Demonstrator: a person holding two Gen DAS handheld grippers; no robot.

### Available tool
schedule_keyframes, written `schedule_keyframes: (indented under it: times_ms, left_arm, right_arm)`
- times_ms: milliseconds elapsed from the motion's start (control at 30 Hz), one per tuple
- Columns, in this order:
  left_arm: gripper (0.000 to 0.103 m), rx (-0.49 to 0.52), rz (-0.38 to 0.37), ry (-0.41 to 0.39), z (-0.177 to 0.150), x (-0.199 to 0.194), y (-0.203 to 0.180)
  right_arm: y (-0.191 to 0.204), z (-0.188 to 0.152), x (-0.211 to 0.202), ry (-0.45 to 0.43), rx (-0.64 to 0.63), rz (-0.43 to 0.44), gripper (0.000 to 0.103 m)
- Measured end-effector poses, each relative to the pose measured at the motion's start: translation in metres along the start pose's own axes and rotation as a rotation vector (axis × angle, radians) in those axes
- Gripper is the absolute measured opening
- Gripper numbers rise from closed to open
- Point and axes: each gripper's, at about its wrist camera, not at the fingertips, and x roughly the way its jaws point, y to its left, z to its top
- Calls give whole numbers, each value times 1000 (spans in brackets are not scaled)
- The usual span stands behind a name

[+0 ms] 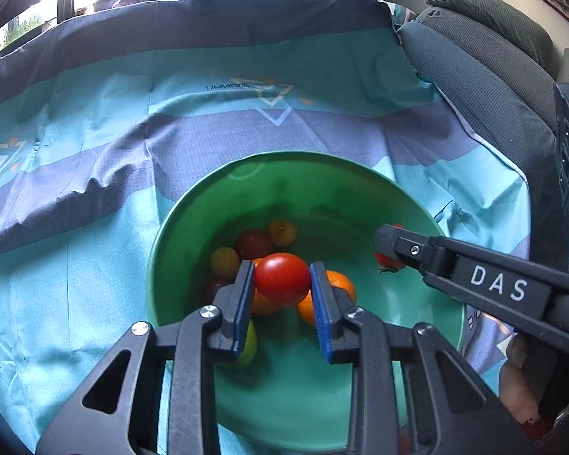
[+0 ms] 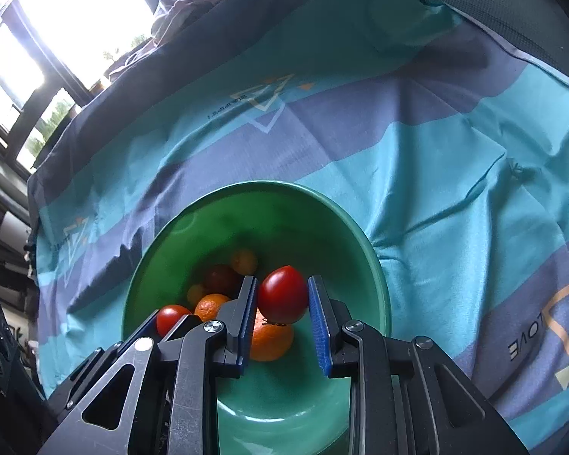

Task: Organize fruits
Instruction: 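Carry the tomato in the left gripper while the right gripper carries its tomato to the bowl, then open both grippers to drop the cherry tomatoes into the green bowl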

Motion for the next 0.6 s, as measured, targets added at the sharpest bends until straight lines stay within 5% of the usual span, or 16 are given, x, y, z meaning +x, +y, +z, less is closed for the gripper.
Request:
schedule_keyframes:
  times_ms: [367,533,600]
  left_arm:
    - [27,-11,18,18,0,7,2]
    - [41,4,29,31,-1,9,2]
    - [55,6,8,32,0,4,0]
  right_arm:
    - [0,0,10,22,-18,-55,29]
    - [1,1,9,18,-27,-68,29]
    - [2,1,6,11,-31,-58,29]
